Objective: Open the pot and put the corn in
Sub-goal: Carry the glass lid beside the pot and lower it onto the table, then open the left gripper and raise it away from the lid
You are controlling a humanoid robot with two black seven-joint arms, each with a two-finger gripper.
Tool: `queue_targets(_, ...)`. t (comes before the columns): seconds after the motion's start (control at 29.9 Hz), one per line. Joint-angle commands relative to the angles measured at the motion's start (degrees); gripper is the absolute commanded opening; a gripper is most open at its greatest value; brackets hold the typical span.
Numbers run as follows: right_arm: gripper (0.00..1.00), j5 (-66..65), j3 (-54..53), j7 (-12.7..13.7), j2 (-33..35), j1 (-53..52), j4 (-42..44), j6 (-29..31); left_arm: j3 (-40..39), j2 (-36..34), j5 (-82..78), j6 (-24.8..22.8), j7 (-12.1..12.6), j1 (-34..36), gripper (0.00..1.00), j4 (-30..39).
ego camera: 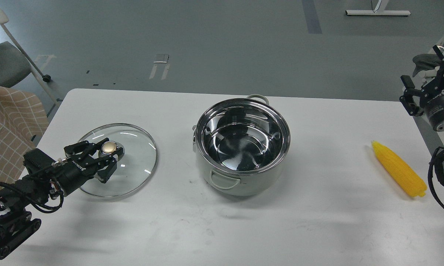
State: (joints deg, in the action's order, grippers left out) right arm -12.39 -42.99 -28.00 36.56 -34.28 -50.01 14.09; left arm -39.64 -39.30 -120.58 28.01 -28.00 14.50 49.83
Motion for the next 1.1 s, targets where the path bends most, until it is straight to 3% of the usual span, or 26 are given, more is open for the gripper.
queue_targets(0.0,1.00,0.0,0.0,0.0,0.0,0.0,0.0,0.1,0.0,0.0,0.0,0.0,0.0,0.0,0.39,0.0)
queue_targets(0.1,1.00,0.0,0.0,0.0,0.0,0.0,0.0,0.1,0.0,0.3,0.1,0.0,0.0,-0.1,0.54,-0.2)
queue_targets(0.43,1.00,0.0,-0.1,0.0,0.1,0.3,0.0,0.1,0.0,1.5,0.1,0.0,0.0,0.0,0.56,-1.8)
queue_targets(0.6,1.00,0.0,-0.1,0.0,0.2,0.3,0.0,0.1,-0.5,1.3,1.2,0.0,0.0,0.6,0.81,-1.1)
queue_targets(0.74,1.00,0.0,0.0,0.0,0.9,0.2,-0.4,0.2,-1.1,0.5,9.3,0.0,0.0,2.1,0.85,0.6)
queue_targets(0.84,1.00,-0.1,0.0,0.0,2.0,-0.4,-1.1,0.2,-0.4,-4.2,19.8,0.0,0.0,6.8,0.87,6.1)
queue_targets(0.94,1.00,-1.7,0.2,0.0,4.3,-0.9,-2.2,0.3,-0.7,-6.4,26.6,-3.7,0.0,9.7,0.87,9.0)
queue_targets(1.07,1.00,-18.7,0.7,0.0,8.3,-1.9,-2.6,0.3,-1.2,-7.0,41.3,-14.3,0.0,16.9,0.88,10.6)
